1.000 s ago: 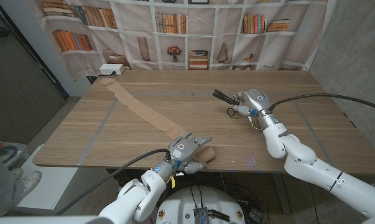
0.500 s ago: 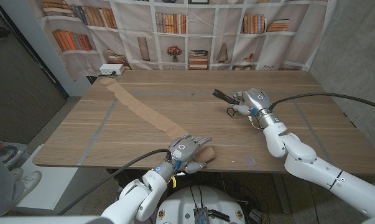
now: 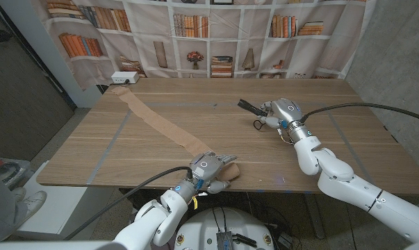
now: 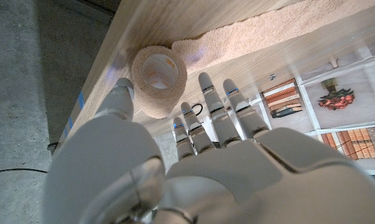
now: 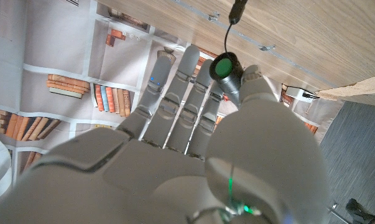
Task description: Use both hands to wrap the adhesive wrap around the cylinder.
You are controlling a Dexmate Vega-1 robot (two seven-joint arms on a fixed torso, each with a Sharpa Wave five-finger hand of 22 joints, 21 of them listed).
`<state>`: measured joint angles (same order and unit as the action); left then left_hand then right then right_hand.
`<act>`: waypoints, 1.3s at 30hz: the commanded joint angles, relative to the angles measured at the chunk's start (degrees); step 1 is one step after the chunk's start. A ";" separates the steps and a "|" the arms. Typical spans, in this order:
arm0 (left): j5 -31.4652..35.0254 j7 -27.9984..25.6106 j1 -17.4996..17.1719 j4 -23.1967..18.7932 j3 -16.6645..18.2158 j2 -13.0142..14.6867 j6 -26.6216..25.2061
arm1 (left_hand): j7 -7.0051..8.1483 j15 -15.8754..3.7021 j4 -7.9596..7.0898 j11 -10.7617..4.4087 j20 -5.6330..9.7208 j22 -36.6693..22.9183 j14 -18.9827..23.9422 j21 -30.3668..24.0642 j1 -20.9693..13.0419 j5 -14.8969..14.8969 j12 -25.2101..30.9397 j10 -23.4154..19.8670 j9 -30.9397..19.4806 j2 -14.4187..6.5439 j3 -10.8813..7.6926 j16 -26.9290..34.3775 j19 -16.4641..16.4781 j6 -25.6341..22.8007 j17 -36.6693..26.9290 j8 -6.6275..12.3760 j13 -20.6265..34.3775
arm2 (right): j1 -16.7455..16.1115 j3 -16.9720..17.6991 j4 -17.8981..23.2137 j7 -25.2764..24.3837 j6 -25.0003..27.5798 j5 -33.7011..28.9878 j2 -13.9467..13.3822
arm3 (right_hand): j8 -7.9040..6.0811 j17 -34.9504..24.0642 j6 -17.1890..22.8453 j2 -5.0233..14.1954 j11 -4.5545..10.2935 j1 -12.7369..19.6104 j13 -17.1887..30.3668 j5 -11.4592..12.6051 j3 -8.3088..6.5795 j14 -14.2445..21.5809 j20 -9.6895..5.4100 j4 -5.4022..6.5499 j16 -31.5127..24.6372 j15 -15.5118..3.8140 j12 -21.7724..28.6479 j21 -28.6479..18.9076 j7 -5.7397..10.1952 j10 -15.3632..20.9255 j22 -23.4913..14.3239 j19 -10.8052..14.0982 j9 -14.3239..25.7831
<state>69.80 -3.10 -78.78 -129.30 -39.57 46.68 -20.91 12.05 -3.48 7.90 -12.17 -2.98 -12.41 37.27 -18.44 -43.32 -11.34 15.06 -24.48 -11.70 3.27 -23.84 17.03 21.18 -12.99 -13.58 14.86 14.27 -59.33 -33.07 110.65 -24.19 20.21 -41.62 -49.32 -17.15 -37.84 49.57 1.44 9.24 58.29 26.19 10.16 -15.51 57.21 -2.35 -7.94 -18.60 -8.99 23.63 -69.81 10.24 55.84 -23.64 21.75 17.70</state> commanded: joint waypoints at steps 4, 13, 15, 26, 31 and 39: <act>0.86 -0.18 0.26 -0.10 -0.82 0.15 0.01 | -0.45 -9.32 -0.21 0.04 1.78 -0.24 3.52 -1.95 -1.49 0.34 1.59 -9.27 0.07 -0.83 -1.95 -0.94 3.17 -9.90 0.67 3.49 0.32 | -0.51 0.32 1.04 0.04 0.58 -0.48 -0.15 | -0.15 -0.25 2.28 6.85 1.73 6.28 0.08 0.31 -0.37 0.26 -9.17 0.42 0.04 -4.76 0.17 -0.32 1.50 2.22 0.16 -0.23 0.33; 1.29 0.69 0.04 -0.29 -1.00 0.06 -0.39 | -0.84 -9.82 0.95 0.10 5.00 -3.29 9.83 -8.19 -5.95 0.88 1.70 -16.57 0.44 -2.09 -4.48 -0.30 9.42 -20.53 0.11 6.32 0.70 | -1.17 0.78 1.75 -0.04 0.89 -0.54 -0.49 | -0.12 -0.30 2.31 6.85 1.74 6.34 0.13 0.31 -0.41 0.27 -9.19 0.37 0.10 -4.77 0.13 -0.37 1.50 2.25 0.34 -0.26 0.38; 1.55 2.24 0.22 -0.54 -1.25 0.04 -0.41 | -0.77 -9.92 1.06 0.11 5.17 -3.54 10.04 -8.68 -6.37 0.90 1.61 -16.69 0.44 -2.14 -4.62 -0.33 9.92 -20.63 0.08 6.29 0.71 | -1.32 0.88 1.93 -0.08 0.95 -0.53 -0.54 | -0.10 -0.31 2.32 6.84 1.74 6.33 0.13 0.31 -0.41 0.27 -9.19 0.37 0.12 -4.77 0.12 -0.42 1.50 2.27 0.37 -0.24 0.37; 2.06 3.03 -0.06 -0.60 -1.35 -0.54 -1.19 | -1.73 -10.30 1.54 0.18 10.59 -8.70 16.15 -20.76 -15.37 0.77 0.55 -20.84 0.15 -3.89 -5.87 0.66 21.09 -27.10 -1.50 7.63 1.49 | -1.78 1.38 2.40 -0.20 0.82 -0.30 -0.70 | -0.01 -0.40 2.37 6.84 1.73 6.27 0.11 0.31 -0.42 0.31 -9.16 0.40 0.22 -4.76 -0.04 -0.54 1.50 2.28 0.68 -0.30 0.43; 3.74 7.96 0.31 -1.47 -1.56 -1.30 -2.92 | -1.46 -10.43 1.42 0.18 11.69 -8.12 20.95 -24.20 -18.47 0.84 0.98 -24.84 -0.04 -3.92 -5.13 2.22 22.61 -31.87 -2.91 8.91 2.45 | -1.91 1.35 2.32 -0.20 0.79 -0.23 -0.60 | 0.04 -0.46 2.42 6.82 1.72 6.30 0.11 0.31 -0.43 0.34 -9.20 0.36 0.27 -4.76 -0.09 -0.66 1.50 2.37 0.82 -0.29 0.43; 5.05 5.36 -0.83 -0.62 -1.29 -3.08 -5.46 | -2.75 -10.49 1.77 0.34 12.58 -7.95 26.99 -31.33 -25.28 0.89 3.03 -32.49 -0.66 -6.45 -4.33 3.27 22.22 -39.24 -5.40 11.12 5.39 | -1.55 1.06 2.09 -0.12 0.95 -0.61 -0.25 | 0.12 -0.51 2.42 6.82 1.72 6.31 0.12 0.31 -0.46 0.34 -9.19 0.34 0.35 -4.76 -0.18 -0.71 1.51 2.37 1.04 -0.34 0.46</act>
<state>72.95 2.19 -78.59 -130.37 -40.96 45.59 -23.07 12.38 -5.73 9.27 -10.96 4.59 -19.95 58.78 -47.76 -59.46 -10.19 17.52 -49.25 -12.07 4.37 -28.11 19.75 43.51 -38.92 -16.61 25.60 16.19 -61.02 -31.88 112.84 -24.27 21.04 -42.09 -49.92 -16.98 -38.10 50.07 1.62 9.27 58.11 26.17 10.18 -15.51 57.21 -2.57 -7.94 -18.60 -8.99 23.19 -70.23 10.14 56.26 -22.57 21.54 17.93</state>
